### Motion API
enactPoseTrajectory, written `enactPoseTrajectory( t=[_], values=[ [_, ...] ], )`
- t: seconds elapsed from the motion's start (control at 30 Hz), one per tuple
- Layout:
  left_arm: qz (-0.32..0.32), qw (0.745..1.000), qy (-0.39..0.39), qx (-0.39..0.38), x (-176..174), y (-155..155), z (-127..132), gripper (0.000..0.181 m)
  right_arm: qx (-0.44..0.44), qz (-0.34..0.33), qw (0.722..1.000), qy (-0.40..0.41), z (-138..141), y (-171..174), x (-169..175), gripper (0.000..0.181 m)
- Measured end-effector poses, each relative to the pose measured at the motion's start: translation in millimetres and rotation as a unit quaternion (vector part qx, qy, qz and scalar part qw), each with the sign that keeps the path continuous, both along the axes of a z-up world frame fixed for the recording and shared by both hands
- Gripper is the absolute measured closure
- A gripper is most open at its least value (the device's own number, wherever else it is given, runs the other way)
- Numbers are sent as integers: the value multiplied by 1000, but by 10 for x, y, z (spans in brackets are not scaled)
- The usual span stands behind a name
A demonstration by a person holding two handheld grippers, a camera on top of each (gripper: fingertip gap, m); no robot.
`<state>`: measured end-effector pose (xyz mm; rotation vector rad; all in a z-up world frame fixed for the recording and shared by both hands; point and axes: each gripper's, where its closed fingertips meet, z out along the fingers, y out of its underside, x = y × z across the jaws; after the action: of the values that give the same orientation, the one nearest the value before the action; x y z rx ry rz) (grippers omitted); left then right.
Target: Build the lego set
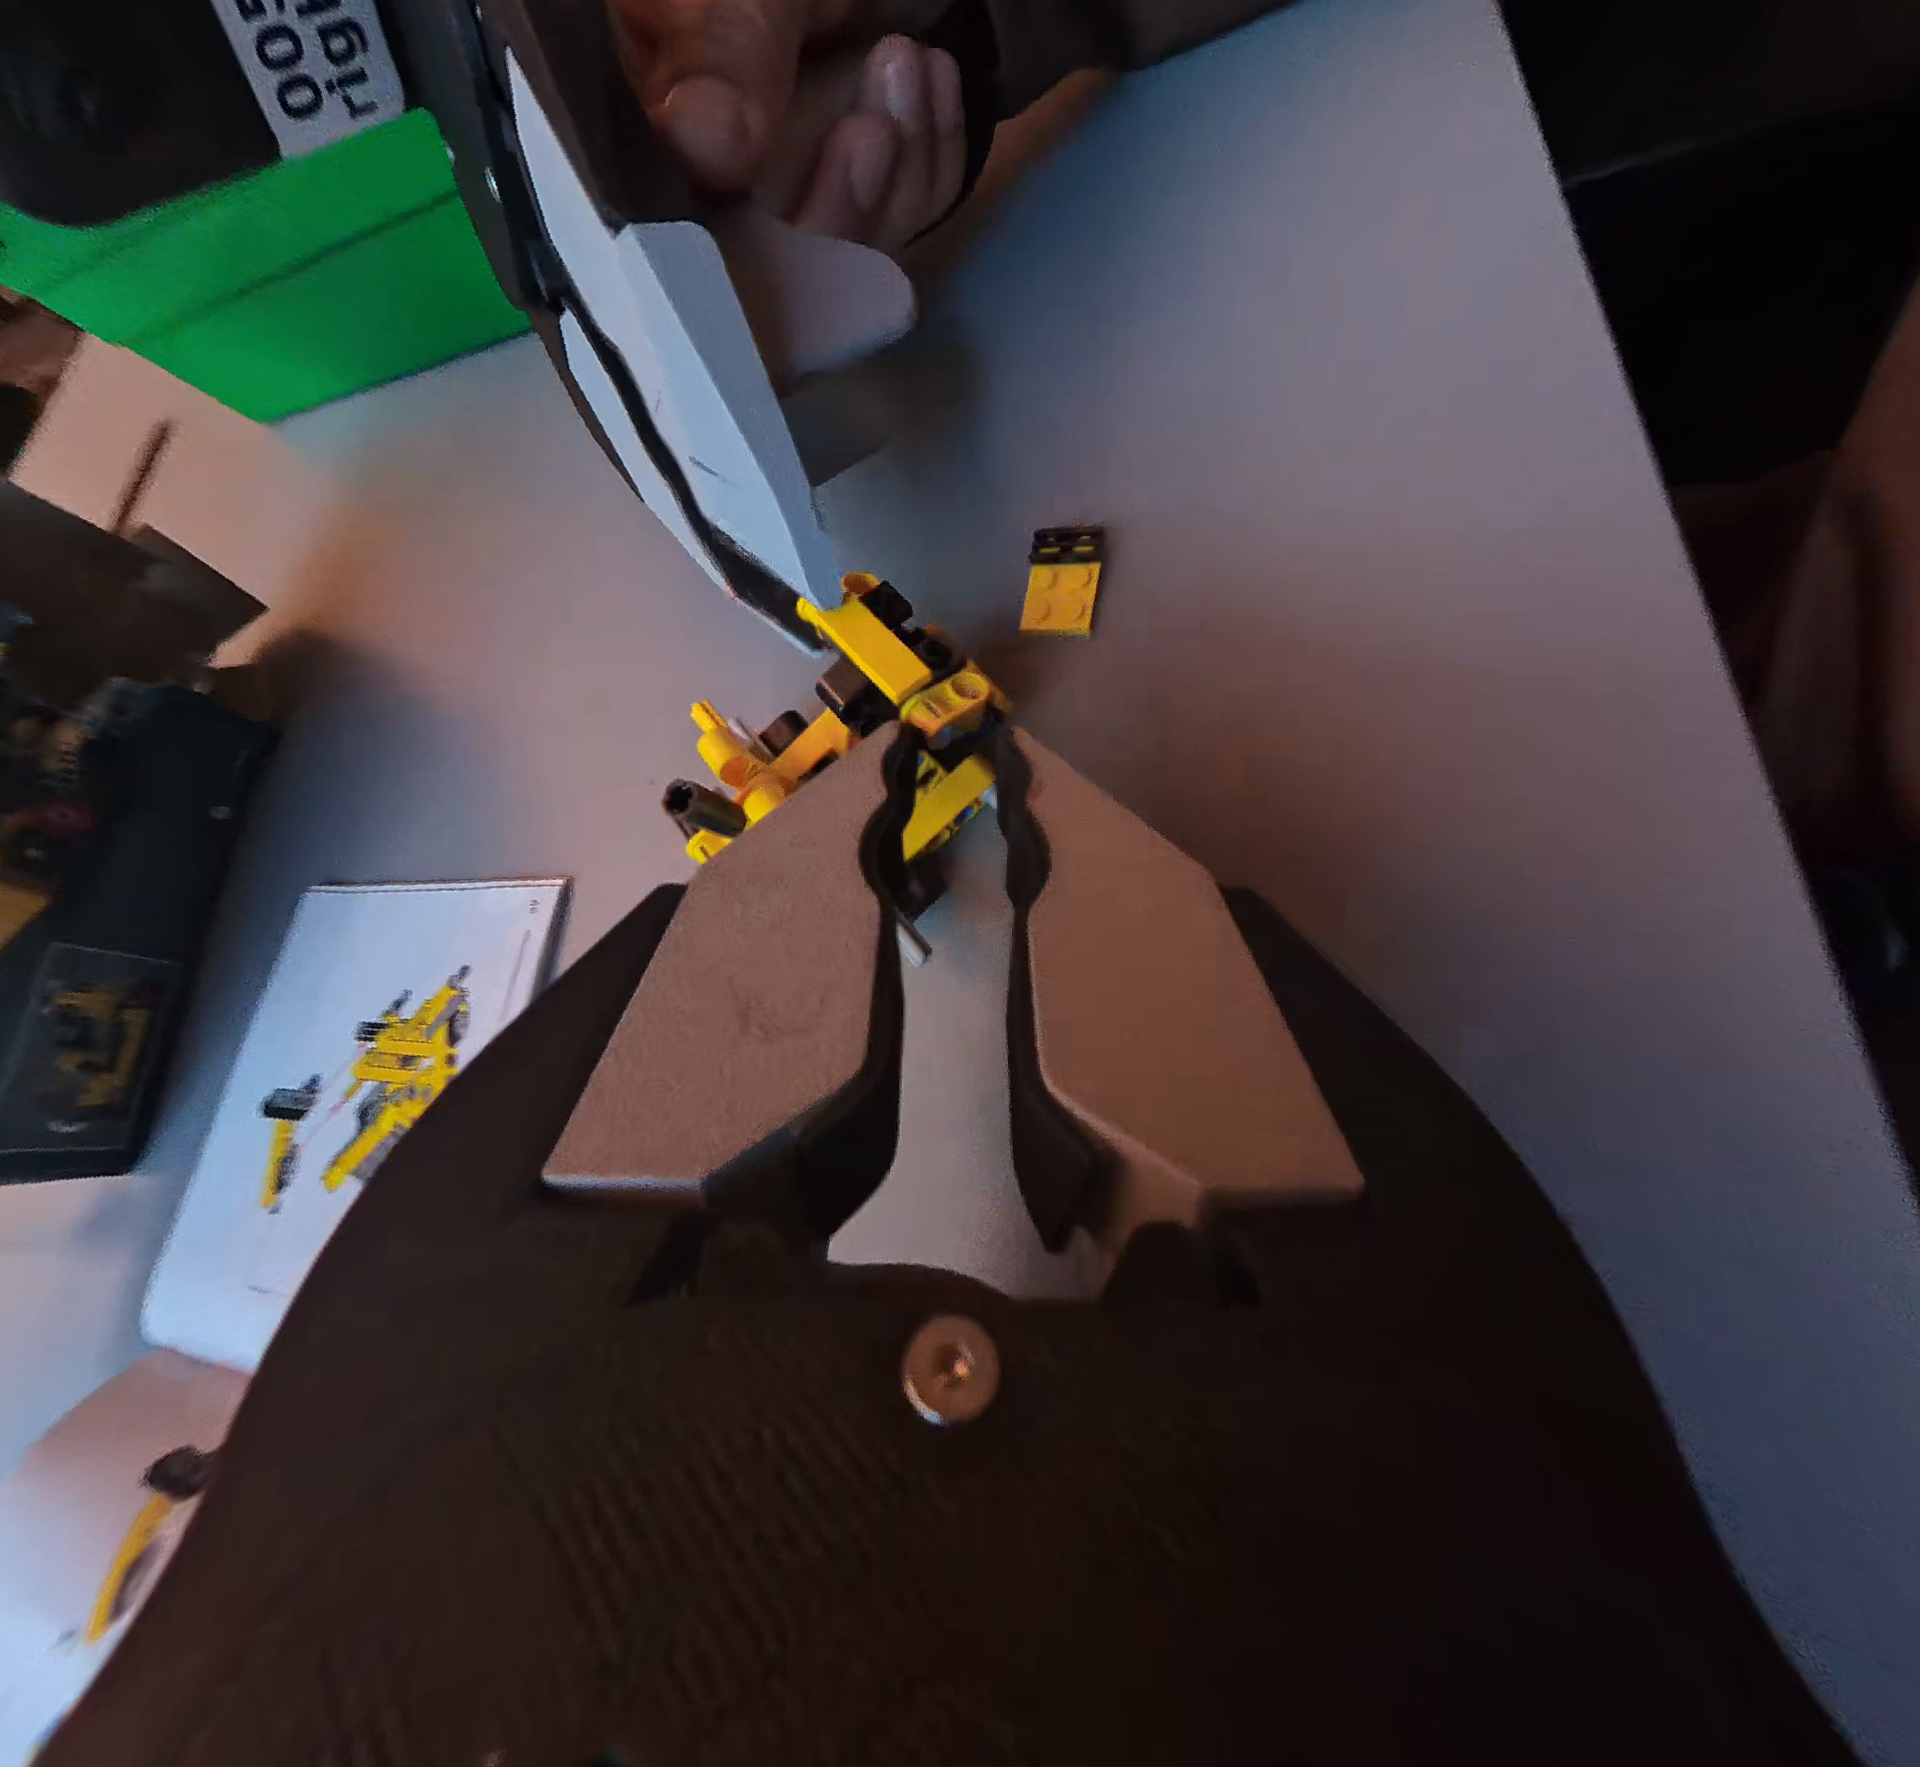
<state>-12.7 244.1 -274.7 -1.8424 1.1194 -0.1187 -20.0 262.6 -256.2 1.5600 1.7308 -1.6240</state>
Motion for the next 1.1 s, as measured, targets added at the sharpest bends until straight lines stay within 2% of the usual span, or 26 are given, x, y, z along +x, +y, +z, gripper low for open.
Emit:
enactPoseTrajectory(
  t=[0.07,0.3,0.43,0.6,0.83,1.1],
  values=[
    [-3,999,30,27,-4,11,-16,166,-3,-7,1000,-3,-2,19,-13,173],
    [10,990,90,110,-58,103,25,177,-11,-18,1000,-5,13,48,-40,173],
    [17,984,104,144,-73,118,88,170,-13,-25,1000,-3,20,74,-54,172],
    [24,981,121,149,-92,141,62,167,-11,-31,999,-6,1,93,-66,173],
    [28,961,190,201,-130,174,65,169,-20,-35,999,-11,6,101,-70,173],
    [32,965,167,199,-130,191,78,170,-27,-41,999,-16,4,121,-78,172]
  ],
)
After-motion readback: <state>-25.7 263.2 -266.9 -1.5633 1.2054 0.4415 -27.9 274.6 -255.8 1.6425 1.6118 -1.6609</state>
